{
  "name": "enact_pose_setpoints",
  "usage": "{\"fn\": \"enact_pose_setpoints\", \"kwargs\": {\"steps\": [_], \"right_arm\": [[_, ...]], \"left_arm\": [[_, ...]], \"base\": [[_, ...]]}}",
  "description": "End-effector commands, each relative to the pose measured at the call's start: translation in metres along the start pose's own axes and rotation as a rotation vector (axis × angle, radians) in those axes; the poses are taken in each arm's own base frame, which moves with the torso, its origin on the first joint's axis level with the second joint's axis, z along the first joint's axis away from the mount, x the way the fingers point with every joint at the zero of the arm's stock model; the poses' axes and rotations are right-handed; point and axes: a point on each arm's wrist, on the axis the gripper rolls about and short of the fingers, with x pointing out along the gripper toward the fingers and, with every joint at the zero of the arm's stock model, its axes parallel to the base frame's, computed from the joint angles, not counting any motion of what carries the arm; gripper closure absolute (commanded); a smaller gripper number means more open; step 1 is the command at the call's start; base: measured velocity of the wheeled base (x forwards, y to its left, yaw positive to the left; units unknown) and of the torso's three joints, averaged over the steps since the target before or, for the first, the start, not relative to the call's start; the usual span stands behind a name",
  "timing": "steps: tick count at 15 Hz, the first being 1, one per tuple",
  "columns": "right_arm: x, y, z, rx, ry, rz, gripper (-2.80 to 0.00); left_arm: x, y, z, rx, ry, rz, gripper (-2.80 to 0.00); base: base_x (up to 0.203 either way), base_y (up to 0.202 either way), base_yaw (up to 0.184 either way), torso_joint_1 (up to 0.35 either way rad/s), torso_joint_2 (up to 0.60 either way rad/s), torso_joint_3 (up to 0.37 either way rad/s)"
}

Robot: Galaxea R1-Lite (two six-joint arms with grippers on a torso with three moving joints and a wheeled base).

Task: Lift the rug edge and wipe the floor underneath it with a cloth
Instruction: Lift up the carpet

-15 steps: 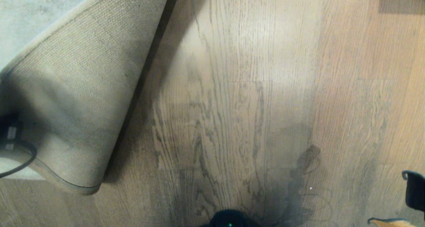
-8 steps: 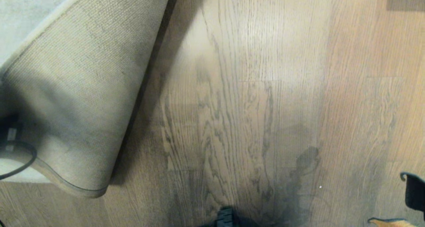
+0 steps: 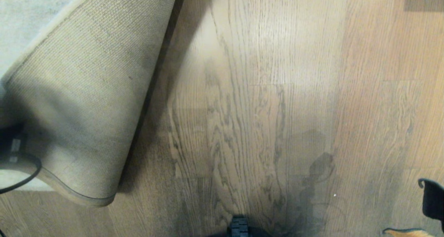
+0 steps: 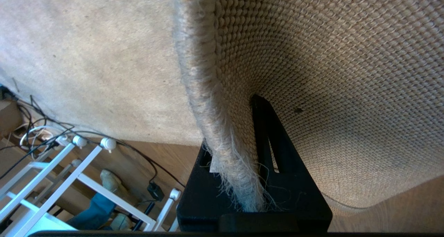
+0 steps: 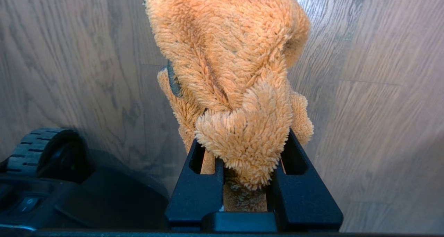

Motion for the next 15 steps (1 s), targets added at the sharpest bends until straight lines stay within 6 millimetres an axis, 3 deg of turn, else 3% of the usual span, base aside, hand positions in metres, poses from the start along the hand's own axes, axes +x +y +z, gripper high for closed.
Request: {"fn": "enact_pose_setpoints", "kwargs": {"steps": [1, 15], "right_arm": [[0.0, 0.0, 0.0, -0.001, 0.001, 0.001, 0.0], [0.0, 0.0, 0.0, -0.001, 0.001, 0.001, 0.0]], "left_arm": [[0.0, -0.001, 0.0, 0.006, 0.0, -0.005, 0.0], [-0.001, -0.011, -0.006, 0.026, 0.011, -0.05, 0.0]], "base": [[0.0, 0.0, 0.0, 0.0, 0.0, 0.0], [0.0, 0.0, 0.0, 0.0, 0.0, 0.0]]}}
